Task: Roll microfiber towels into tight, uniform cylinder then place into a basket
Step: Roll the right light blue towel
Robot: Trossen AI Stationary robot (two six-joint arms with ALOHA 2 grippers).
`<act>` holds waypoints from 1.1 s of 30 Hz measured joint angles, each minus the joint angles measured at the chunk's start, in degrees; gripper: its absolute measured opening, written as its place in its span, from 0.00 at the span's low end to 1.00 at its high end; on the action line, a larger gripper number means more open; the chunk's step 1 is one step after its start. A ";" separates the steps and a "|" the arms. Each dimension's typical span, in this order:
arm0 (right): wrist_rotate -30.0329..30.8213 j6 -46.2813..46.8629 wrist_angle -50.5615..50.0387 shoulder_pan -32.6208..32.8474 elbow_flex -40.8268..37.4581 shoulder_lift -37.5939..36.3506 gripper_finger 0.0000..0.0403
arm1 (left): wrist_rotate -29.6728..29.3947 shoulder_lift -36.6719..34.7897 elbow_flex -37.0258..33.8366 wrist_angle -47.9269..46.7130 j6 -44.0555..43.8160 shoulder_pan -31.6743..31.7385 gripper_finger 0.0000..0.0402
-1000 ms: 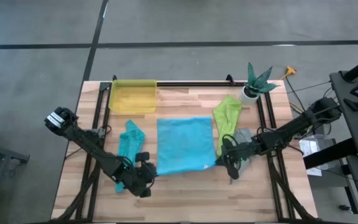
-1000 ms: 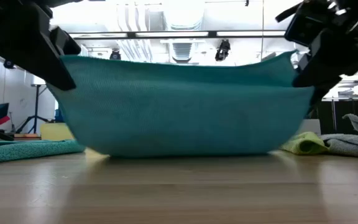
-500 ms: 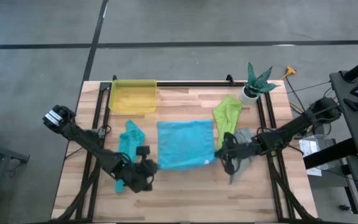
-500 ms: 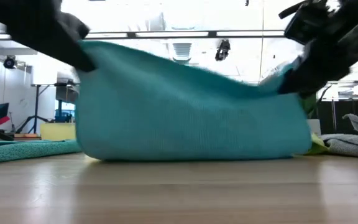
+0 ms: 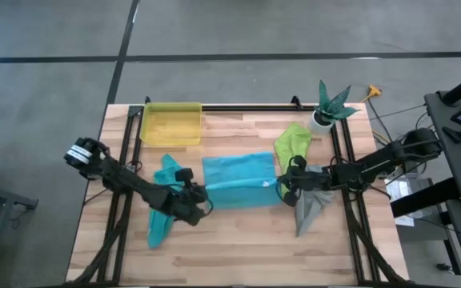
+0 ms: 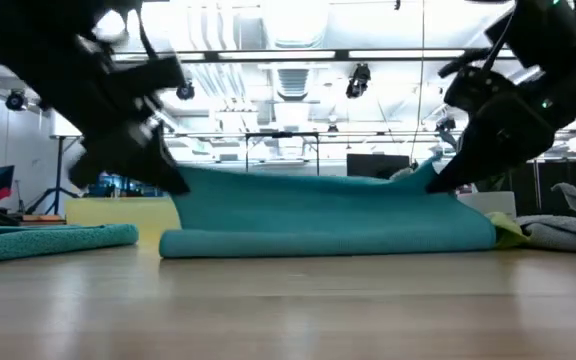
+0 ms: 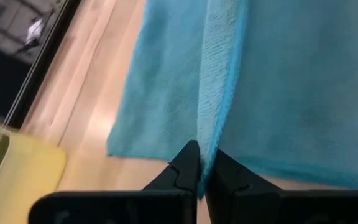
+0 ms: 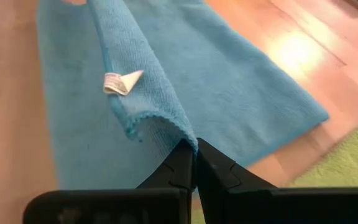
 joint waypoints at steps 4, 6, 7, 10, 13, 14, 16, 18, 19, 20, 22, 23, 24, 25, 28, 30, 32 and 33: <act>-0.05 -0.50 3.96 -1.71 -1.98 0.00 0.02 | -1.41 2.18 0.11 0.46 0.20 2.00 0.00; -0.02 -1.56 5.93 -2.34 -2.60 0.00 0.02 | -3.22 2.97 0.70 0.75 0.77 3.00 0.00; -0.04 -2.11 6.49 -2.54 -2.77 0.00 0.02 | -4.14 3.05 0.74 0.73 1.56 3.31 0.00; -0.07 -3.64 7.17 -3.39 -2.82 0.00 0.02 | -6.13 3.03 1.17 1.55 3.29 4.58 0.00; -0.07 -4.46 7.22 -4.56 -2.82 0.00 0.02 | -6.86 2.51 1.74 1.46 5.80 5.75 0.00; -0.08 -4.70 7.47 -4.95 -2.82 0.00 0.02 | -6.90 2.50 2.15 1.82 6.35 6.12 0.00; -0.13 -5.42 8.12 -5.82 -2.82 0.00 0.02 | -6.77 2.28 2.60 1.58 7.71 6.86 0.00; -0.15 -6.17 8.54 -6.60 -2.79 0.00 0.02 | -6.47 2.18 3.00 1.80 8.24 7.50 0.00; -0.15 -6.42 8.60 -6.95 -2.72 0.00 0.02 | -5.84 1.92 3.01 1.66 8.98 7.69 0.00; -0.17 -6.46 8.68 -7.36 -2.63 0.00 0.02 | -5.02 1.66 3.01 1.49 9.49 7.88 0.00; -0.21 -6.46 8.77 -8.06 -2.52 0.00 0.02 | -3.74 1.09 3.27 1.70 10.57 8.23 0.00; -0.26 -6.54 8.75 -8.40 -2.49 0.00 0.02 | -3.43 0.62 3.30 1.47 10.76 8.33 0.00; -0.35 -6.70 8.77 -8.73 -2.46 0.00 0.02 | -3.13 0.03 3.39 1.10 10.93 8.51 0.00; -0.63 -7.04 8.84 -9.07 -2.45 0.00 0.02 | -2.45 -0.74 3.49 0.80 10.99 8.64 0.00; -2.52 -8.23 9.52 -9.82 -2.41 0.00 0.02 | -0.06 -3.49 4.24 -3.65 10.42 8.65 0.00; -4.47 -9.03 10.29 -10.26 -2.38 0.00 0.02 | 1.96 -5.67 4.93 -6.72 8.99 8.63 0.00; -5.21 -10.25 11.24 -10.81 -2.38 0.00 0.02 | 2.95 -7.67 5.15 -7.89 7.70 8.62 0.00; -5.20 -10.90 11.83 -11.24 -2.38 0.00 0.02 | 3.42 -8.66 5.02 -7.74 7.55 8.64 0.00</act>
